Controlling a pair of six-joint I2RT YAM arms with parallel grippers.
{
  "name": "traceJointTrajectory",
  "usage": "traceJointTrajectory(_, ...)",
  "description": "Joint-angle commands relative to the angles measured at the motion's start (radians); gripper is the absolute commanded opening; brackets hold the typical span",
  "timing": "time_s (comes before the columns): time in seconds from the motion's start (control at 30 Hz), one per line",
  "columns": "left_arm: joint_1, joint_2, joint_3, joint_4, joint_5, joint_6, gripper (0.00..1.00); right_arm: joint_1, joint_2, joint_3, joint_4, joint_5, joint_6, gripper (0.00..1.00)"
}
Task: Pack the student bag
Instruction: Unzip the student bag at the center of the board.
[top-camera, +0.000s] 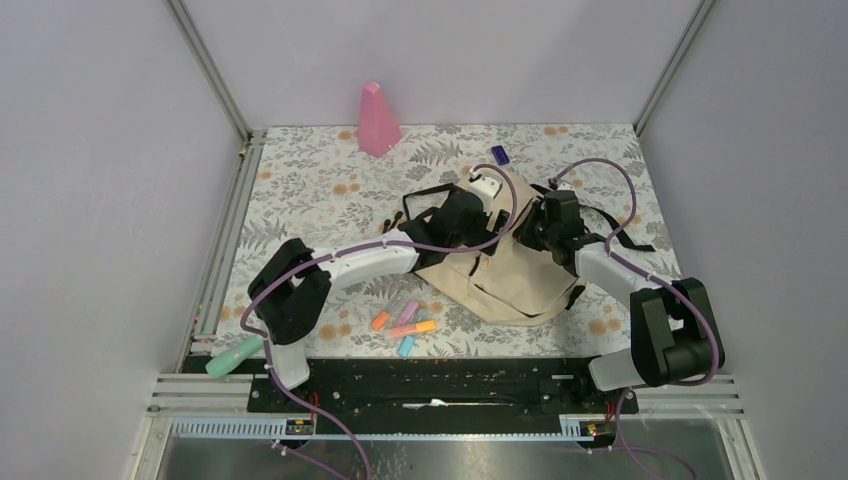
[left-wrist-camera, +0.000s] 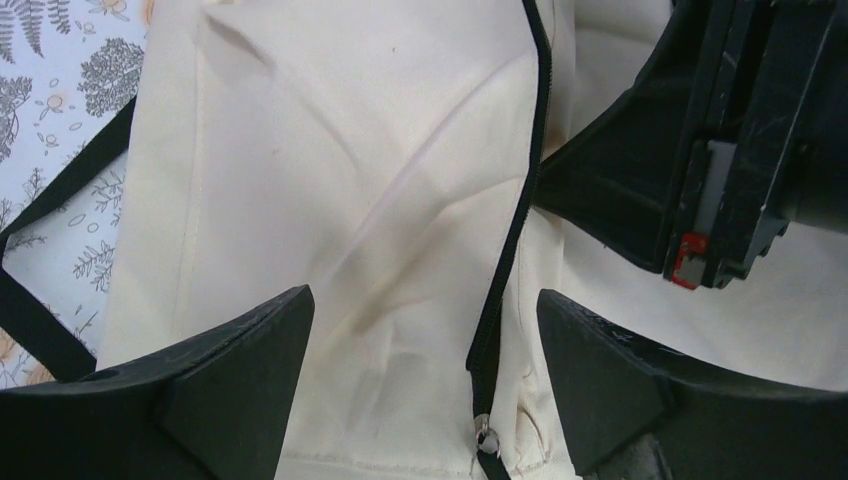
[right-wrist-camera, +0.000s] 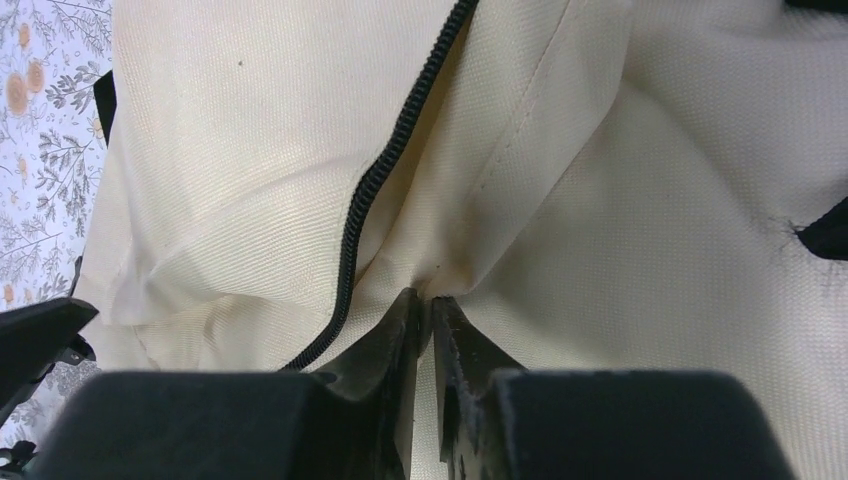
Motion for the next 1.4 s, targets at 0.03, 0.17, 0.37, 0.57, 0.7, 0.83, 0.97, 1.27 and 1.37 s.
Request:
traceJointTrajectory(0.03,0.006,0.048,0.085,0.038,0.025,0.055,0.87,0.0,-0.006,-0.018,0.02,0.05,-0.012,0.11)
traceJointTrajectory(0.17,0.006,0.078,0.113,0.05,0.02,0.086,0.87,0.0,-0.016,-0.02,0.022,0.046,-0.011,0.11)
traceJointTrajectory(0.37,0.005,0.126,0.142,0.097,0.055,0.118,0.92,0.0,-0.022,-0.027,0.03,0.046,-0.006,0.11)
traceJointTrajectory(0.57,0.005,0.199,0.196,0.088,-0.016,0.175,0.95,-0.001,-0.034,-0.043,0.045,0.027,0.009,0.1)
traceJointTrajectory(0.7,0.0,0.235,0.221,0.075,-0.087,0.214,0.94,0.0,-0.043,-0.049,0.045,0.021,0.011,0.1)
traceJointTrajectory(0.83,-0.005,0.218,0.19,0.131,-0.188,0.22,0.77,0.0,-0.057,-0.058,0.043,0.028,0.011,0.09)
traceJointTrajectory(0.97,-0.009,0.177,0.184,0.166,-0.249,0.256,0.71,0.0,-0.073,-0.077,0.033,0.07,0.013,0.06)
traceJointTrajectory(1.27,-0.007,0.198,0.253,0.132,-0.33,0.358,0.48,0.0,-0.106,-0.116,0.025,0.111,0.011,0.05)
traceJointTrajectory(1.37,-0.008,0.187,0.243,0.118,-0.31,0.342,0.23,0.0,-0.111,-0.115,0.022,0.112,0.011,0.04)
